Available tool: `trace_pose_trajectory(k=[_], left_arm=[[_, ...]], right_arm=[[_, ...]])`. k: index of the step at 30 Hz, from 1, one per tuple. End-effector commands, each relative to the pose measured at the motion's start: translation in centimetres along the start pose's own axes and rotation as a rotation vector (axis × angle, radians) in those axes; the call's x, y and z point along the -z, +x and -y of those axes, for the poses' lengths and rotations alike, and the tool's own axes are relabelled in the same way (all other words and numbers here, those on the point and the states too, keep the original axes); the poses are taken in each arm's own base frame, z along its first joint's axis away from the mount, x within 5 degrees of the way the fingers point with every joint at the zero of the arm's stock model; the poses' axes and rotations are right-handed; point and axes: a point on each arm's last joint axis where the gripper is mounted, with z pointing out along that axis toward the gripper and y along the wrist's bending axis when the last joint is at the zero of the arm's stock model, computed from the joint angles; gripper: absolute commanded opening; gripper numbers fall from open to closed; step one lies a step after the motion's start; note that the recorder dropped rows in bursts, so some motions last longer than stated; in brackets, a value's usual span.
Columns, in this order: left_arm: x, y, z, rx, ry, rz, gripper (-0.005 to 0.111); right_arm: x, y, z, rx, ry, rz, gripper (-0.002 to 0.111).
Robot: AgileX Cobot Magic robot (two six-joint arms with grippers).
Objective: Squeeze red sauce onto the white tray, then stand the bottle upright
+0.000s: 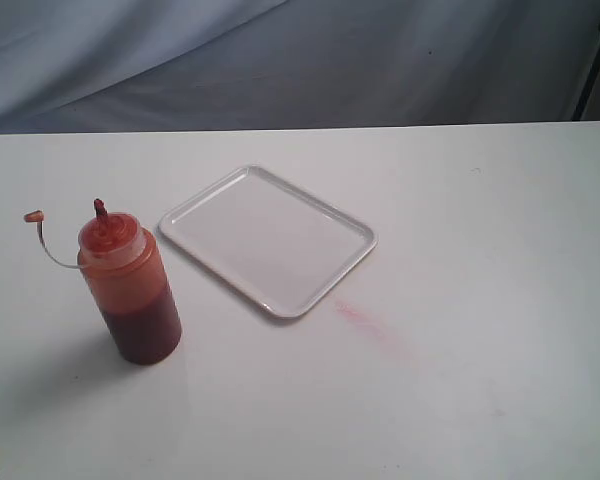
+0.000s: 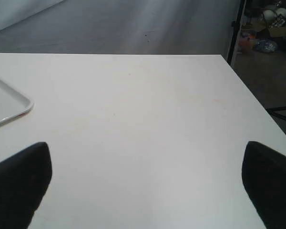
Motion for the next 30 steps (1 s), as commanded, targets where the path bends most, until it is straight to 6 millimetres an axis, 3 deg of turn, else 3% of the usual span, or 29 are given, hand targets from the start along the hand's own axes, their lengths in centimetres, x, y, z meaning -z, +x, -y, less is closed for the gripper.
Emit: trace_pose_trajectory(k=[1,30], left_arm=[[-0.02,0.08,0.04,0.0,0.007,0.006,0.105],[-0.02,0.07,-0.01,-0.018,0.001,0.006,0.105]], right_arm=[[0.0,0.09,0.02,-0.012,0.006,0.003,0.105],[0.0,0.09,0.02,-0.012,0.006,0.003,0.105]])
